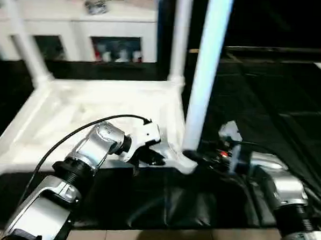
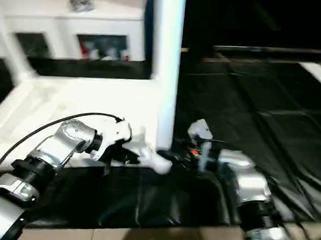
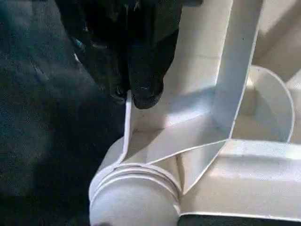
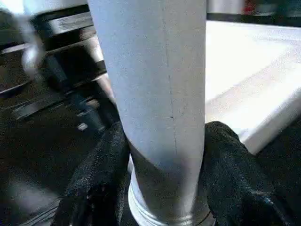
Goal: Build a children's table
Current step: Rotate leg to tighten
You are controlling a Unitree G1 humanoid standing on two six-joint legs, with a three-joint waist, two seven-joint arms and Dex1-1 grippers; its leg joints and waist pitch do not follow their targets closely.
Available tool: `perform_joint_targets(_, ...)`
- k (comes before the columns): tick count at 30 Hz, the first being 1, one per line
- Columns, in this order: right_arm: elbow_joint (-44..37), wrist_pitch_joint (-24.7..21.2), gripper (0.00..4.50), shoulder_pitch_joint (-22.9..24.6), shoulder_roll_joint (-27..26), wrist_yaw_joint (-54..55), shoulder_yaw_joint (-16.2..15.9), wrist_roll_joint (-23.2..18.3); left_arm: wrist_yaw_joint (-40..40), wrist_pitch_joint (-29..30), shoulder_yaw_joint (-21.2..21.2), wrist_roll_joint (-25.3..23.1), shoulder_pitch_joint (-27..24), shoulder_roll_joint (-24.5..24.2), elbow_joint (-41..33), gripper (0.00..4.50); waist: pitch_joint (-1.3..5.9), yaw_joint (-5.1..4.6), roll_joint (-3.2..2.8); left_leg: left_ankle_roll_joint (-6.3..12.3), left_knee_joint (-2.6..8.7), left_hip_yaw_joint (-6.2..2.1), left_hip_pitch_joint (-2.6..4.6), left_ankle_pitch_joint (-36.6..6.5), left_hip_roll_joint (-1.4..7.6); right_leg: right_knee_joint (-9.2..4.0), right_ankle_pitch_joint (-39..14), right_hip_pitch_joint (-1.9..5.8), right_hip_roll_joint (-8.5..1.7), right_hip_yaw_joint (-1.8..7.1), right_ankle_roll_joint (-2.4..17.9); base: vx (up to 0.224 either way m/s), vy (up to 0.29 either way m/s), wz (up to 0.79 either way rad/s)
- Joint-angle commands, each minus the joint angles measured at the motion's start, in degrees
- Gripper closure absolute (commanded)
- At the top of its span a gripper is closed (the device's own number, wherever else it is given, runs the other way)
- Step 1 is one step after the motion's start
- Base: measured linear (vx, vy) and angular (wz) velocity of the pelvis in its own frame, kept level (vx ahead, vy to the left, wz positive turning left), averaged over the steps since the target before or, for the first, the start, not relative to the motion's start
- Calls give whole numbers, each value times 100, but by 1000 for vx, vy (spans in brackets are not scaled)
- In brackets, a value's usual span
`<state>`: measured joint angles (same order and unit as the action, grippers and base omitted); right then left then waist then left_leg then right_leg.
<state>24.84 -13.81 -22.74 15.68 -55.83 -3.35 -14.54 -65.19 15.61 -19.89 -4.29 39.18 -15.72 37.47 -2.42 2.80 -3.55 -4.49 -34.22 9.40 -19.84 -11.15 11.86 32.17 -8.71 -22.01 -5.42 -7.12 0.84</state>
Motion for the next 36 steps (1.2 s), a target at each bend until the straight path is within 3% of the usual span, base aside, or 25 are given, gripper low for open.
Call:
perform_joint_targets(1, 69, -289, 255, 30, -532, 366, -465, 203, 364, 134, 57, 172, 292, 459, -127, 450, 243, -97, 21, 133, 391, -76, 109, -2480, 13, -708, -3921, 162, -277, -25, 161, 0, 0, 0)
perform_joint_targets(2, 71, -292, 255, 26, -550, 392, -462, 206, 376, 143, 61, 173, 294, 466, -126, 450, 232, -191, -7, 125, 417, -124, 74, -2678, 29, -742, -3875, 212, -271, -112, 67, 0, 0, 0)
perform_joint_targets(3, 129, -325, 255, -35, -724, 642, -443, 232, 558, 232, 115, 167, 327, 542, -86, 450, 222, -256, -44, 132, 438, -175, 106, -2949, 77, -762, -3768, 236, -282, -193, 28, 0, 0, 0)
perform_joint_targets(4, 164, -346, 255, -72, -837, 824, -436, 248, 687, 304, 155, 155, 347, 596, -66, 450, 208, -311, -60, 114, 479, -217, 77, -3139, 105, -750, -3676, 290, -275, -245, -7, 0, 0, 0)
perform_joint_targets(5, 242, -349, 255, -137, -983, 1076, -413, 280, 839, 403, 209, 156, 377, 675, -41, 450, 190, -368, -83, 79, 592, -290, 62, -3644, 220, -653, -3325, 357, -251, -252, 19, 0, 0, 0)
perform_joint_targets(6, 392, -346, 255, -248, -1203, 1512, -348, 340, 1092, 542, 304, 140, 419, 800, -15, 450, 183, -360, -112, 18, 774, -376, -33, -4171, 358, -324, -2821, 483, -240, -144, 109, 0, 0, 0)
perform_joint_targets(7, 703, -320, 255, -456, -1484, 2158, -220, 425, 1427, 689, 429, 150, 475, 957, 18, 450, 138, -330, -135, -36, 926, -386, -118, -4465, 442, -63, -2610, 529, -218, -56, 187, -66, -6, 2)
perform_joint_targets(8, 940, -291, 255, -612, -1657, 2596, -124, 475, 1662, 777, 507, 158, 512, 1061, 34, 450, 121, -162, -118, -168, 1196, -285, -191, -4818, 544, 452, -2101, 571, -173, 162, 393, -66, -58, 9)
perform_joint_targets(9, 1091, -272, 255, -712, -1764, 2869, -60, 509, 1809, 831, 554, 166, 536, 1126, 44, 450, 74, -161, 62, -211, 1057, -131, -28, -4606, 302, 221, -3115, 346, -110, 291, 253, -66, -58, 9)
perform_joint_targets(10, 1251, -221, 255, -827, -1870, 3101, 8, 551, 1983, 851, 592, 146, 561, 1191, 61, 450, 89, -234, 337, -185, 325, -19, 400, -3719, -95, -627, -4833, -183, -135, 116, -183, 73, -68, 14)
perform_joint_targets(11, 1251, -221, 255, -827, -1870, 3101, 8, 551, 1983, 851, 592, 146, 561, 1191, 61, 450, 49, -314, 328, 54, -743, 101, 748, -1939, -499, -1187, -6820, -702, -529, 10, -390, 185, 16, -24)
perform_joint_targets(12, 1445, -146, 255, -982, -1981, 3343, 87, 589, 2112, 860, 621, 136, 574, 1252, 75, 450, 141, -326, 283, 232, -168, -159, -179, -1492, -214, -650, -5855, 419, -835, 82, -508, 185, 16, -24)
perform_joint_targets(13, 1679, -47, 255, -1181, -2094, 3620, 185, 621, 2226, 859, 641, 130, 574, 1310, 70, 450, 250, -213, 112, 221, 84, -247, -106, -1399, -125, -576, -5051, 409, -716, 115, -467, 143, 52, -36)
perform_joint_targets(14, 1785, 18, 255, -1273, -2137, 3744, 232, 636, 2254, 861, 642, 126, 567, 1328, 57, 450, 294, -300, 102, 197, 231, -323, 6, -1453, -28, -493, -3678, 258, -505, 7, -149, 0, 0, 0)
perform_joint_targets(15, 1922, 139, 255, -1393, -2179, 3859, 319, 639, 2246, 884, 631, 112, 536, 1319, 9, 450, 324, -285, 18, 237, 319, -309, 39, -1204, 23, -459, -2429, 302, -469, 18, 350, 0, 0, 0)
perform_joint_targets(16, 1938, 189, 255, -1410, -2160, 3890, 373, 625, 2222, 857, 609, 80, 525, 1274, 11, 450, 316, -312, 77, 304, 338, -299, -22, -1068, 25, -431, -1996, 328, -447, 38, 536, 0, 0, 0)
perform_joint_targets(17, 1978, 233, 255, -1435, -2164, 3939, 432, 636, 2229, 848, 606, 47, 522, 1255, 21, 450, 283, -311, 116, 387, 384, -274, -62, -1150, 17, -420, -1928, 345, -419, 45, 705, 0, 0, 0)
perform_joint_targets(18, 1962, 241, 220, -1423, -2137, 3907, 478, 626, 2223, 822, 606, 13, 517, 1207, 43, 450, 253, -325, 154, 378, 351, -210, 51, -1588, -42, -525, -2666, 238, -385, 16, 657, 0, 0, 0)
perform_joint_targets(19, 1967, 247, 199, -1425, -2134, 3907, 487, 625, 2227, 821, 607, 6, 516, 1201, 46, 450, 250, -335, 151, 372, 334, -198, 74, -1689, -73, -557, -2922, 226, -398, 3, 622, 0, 0, 0)
perform_joint_targets(22, 1767, 343, 185, -1241, -1945, 3605, 382, 690, 2207, 784, 645, -53, 490, 1073, 74, 450, 258, -332, 138, 428, 361, -225, -1, -1609, -29, -588, -3006, 257, -420, -2, 493, 0, 0, 0)
perform_joint_targets(30, 512, 325, 102, -291, -952, 2001, 264, 369, 1461, 443, 441, -125, 334, 574, 20, 450, 337, -157, 144, 752, 357, -166, 12, -818, 48, -400, -1769, 261, -409, 119, 994, 0, 0, 0)
perform_joint_targets(31, 369, 303, 95, -186, -765, 1706, 273, 307, 1309, 402, 405, -114, 315, 510, 0, 450, 370, -122, 116, 882, 338, -167, -29, -444, 69, -304, -1293, 290, -414, 133, 1178, 0, 0, 0)
perform_joint_targets(32, 331, 294, 95, -159, -710, 1618, 272, 287, 1269, 383, 394, -113, 310, 493, -4, 450, 370, -122, 116, 882, 338, -167, -29, -444, 69, -304, -1293, 290, -414, 133, 1178, 0, 0, 0)
perform_joint_targets(34, 114, 339, 59, 6, -222, 923, 261, 192, 834, 197, 262, -110, 271, 324, -42, 450, 406, -47, 136, 1107, 287, -165, -72, 80, 79, -208, -713, 316, -409, 125, 1292, 0, 0, 0)
perform_joint_targets(36, 57, 358, 50, 40, -11, 647, 273, 155, 613, 127, 192, -106, 254, 239, -58, 450, 415, -20, 141, 1185, 273, -155, -64, 153, 85, -189, -622, 308, -415, 132, 1341, 0, 0, 0)
